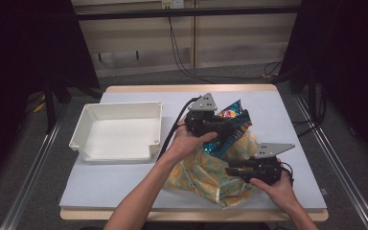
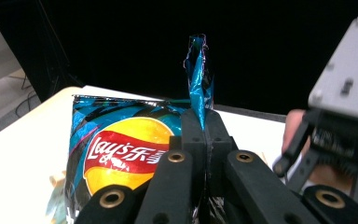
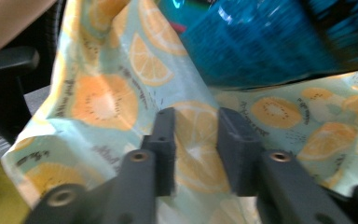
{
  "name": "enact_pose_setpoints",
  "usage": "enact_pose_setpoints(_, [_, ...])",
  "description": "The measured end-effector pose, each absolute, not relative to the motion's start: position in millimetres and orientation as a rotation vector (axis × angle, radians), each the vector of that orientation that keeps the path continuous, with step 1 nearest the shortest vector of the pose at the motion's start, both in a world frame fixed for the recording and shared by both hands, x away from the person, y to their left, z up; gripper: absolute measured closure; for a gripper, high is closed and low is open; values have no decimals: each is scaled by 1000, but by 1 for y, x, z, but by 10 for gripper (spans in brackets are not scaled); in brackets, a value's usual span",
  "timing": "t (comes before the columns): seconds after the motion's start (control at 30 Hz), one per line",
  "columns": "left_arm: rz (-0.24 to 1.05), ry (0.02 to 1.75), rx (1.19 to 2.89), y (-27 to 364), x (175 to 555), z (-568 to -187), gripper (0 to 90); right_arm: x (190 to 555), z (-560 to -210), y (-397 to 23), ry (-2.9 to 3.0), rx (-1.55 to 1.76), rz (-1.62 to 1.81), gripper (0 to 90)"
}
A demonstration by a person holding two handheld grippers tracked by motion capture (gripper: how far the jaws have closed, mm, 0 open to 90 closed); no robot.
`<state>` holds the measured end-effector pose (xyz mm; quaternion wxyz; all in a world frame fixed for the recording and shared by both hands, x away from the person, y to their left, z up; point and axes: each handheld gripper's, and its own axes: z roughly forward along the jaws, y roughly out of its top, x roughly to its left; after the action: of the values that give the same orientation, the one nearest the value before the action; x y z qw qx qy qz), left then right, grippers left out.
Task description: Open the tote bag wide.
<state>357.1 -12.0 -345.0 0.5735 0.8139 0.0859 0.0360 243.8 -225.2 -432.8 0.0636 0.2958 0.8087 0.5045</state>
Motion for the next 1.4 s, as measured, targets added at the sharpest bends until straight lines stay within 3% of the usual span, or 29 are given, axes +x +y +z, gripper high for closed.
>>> enact_pose_setpoints(0.27, [108, 188, 1885, -13, 354, -333, 900, 244, -443, -219, 2480, 862, 1522, 900])
enact_pose_setpoints(1.17, [151, 177, 1778, -1, 357, -283, 900, 246, -467, -208, 2558, 846, 1452, 900])
enact_pose_setpoints(1.4, [162, 190, 1763, 10, 360, -271, 900, 243, -462, -217, 2529, 852, 1505, 768])
